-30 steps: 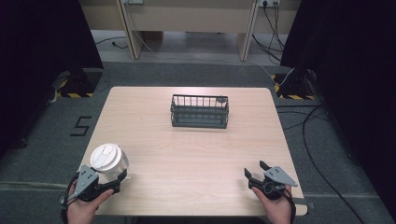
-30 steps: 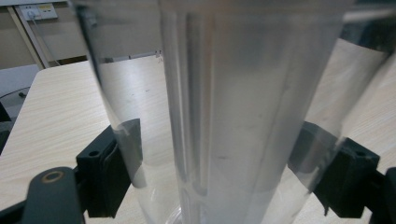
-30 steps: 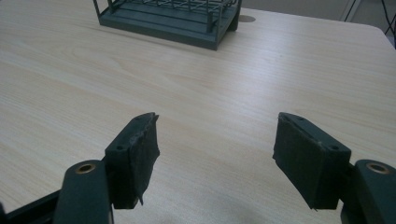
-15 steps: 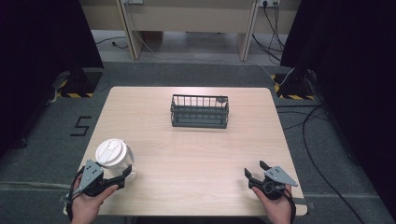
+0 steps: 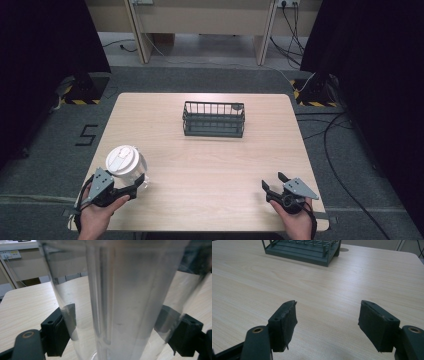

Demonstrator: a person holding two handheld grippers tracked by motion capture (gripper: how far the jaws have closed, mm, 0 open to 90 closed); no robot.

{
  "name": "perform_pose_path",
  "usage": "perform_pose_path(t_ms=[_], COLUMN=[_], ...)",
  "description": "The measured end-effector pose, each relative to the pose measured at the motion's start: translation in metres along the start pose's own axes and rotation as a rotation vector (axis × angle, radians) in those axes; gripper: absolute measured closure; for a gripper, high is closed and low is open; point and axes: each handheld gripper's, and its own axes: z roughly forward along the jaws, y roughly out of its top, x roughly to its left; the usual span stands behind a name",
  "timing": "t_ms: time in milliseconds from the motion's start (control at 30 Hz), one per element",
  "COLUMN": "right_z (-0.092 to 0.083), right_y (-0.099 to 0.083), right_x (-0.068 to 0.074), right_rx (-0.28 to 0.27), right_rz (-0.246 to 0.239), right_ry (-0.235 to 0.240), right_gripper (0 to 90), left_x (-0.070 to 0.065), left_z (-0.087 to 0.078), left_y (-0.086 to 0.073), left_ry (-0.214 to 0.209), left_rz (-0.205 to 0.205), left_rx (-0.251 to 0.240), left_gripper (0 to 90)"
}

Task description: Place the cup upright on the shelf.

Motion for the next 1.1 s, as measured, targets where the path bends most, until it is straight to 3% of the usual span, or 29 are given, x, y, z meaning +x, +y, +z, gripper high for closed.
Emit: perform_pose_path(t_ms=[1100], right_z=[0.0], right_y=[0.0], right_x=[0.0], right_rx=[0.0], right_rz=[0.001], right_ry=[-0.003], right_gripper=[31.0], left_x=[-0.007], left_z=[0.025], left_y=[0.036], left_ry=[-0.033], left_rz=[0.023], left_rx=[-0.049], left_gripper=[17.5])
